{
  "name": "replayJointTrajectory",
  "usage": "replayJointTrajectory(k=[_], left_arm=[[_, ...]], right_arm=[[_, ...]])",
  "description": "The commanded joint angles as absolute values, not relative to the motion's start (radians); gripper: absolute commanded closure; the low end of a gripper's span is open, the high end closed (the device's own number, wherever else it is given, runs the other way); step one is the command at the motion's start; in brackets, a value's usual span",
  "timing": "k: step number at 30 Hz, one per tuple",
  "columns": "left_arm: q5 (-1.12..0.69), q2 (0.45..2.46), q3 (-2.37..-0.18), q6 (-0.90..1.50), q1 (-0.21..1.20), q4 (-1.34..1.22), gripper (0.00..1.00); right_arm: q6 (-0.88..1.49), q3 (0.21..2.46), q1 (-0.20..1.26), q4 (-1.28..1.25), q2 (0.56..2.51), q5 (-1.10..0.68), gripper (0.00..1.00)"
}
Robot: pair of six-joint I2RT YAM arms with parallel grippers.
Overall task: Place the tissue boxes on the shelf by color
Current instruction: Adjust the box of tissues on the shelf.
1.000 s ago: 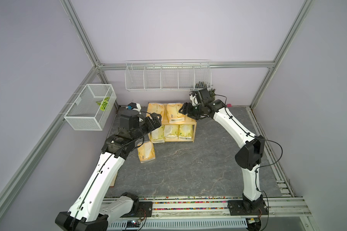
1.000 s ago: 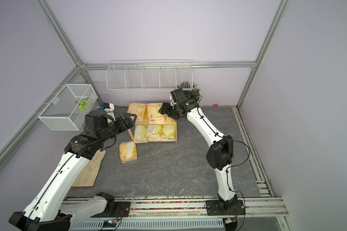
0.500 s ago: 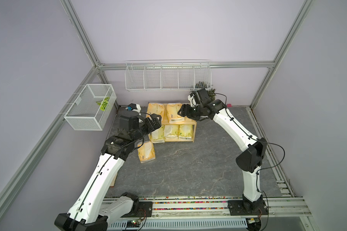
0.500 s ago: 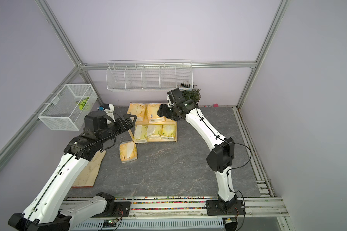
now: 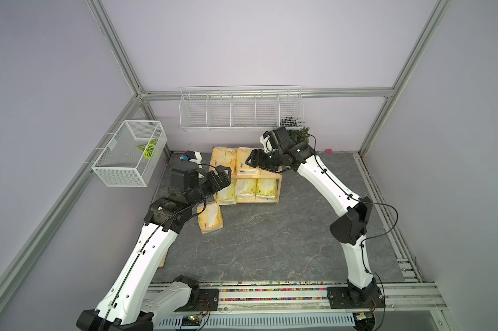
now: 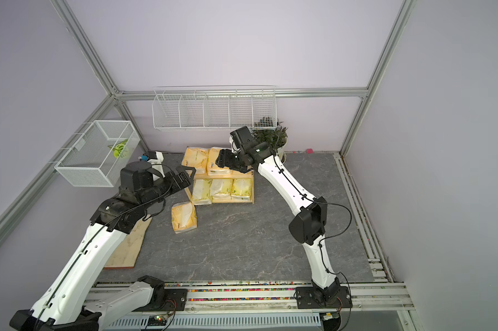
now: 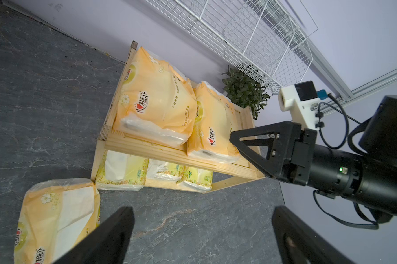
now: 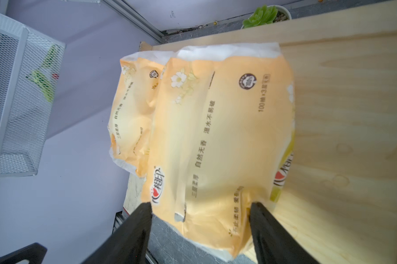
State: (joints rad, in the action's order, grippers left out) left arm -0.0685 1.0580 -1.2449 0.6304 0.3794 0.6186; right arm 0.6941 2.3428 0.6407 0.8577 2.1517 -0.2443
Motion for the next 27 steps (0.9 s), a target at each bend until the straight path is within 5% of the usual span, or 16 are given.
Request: replayJointTrajectory(k=[1, 27], left_arm=[[-0.071, 1.044, -1.238, 0.621, 0.373, 0.613, 0.0], [0.07, 0.981, -1.188, 0.681, 0.373, 0.702, 0.0]], right_arm=[[0.699, 2.353, 0.648, 0.863, 2.158, -0.255, 0.28], [0.643, 2.152, 0.644, 0.801, 1.894, -0.258, 0.28]])
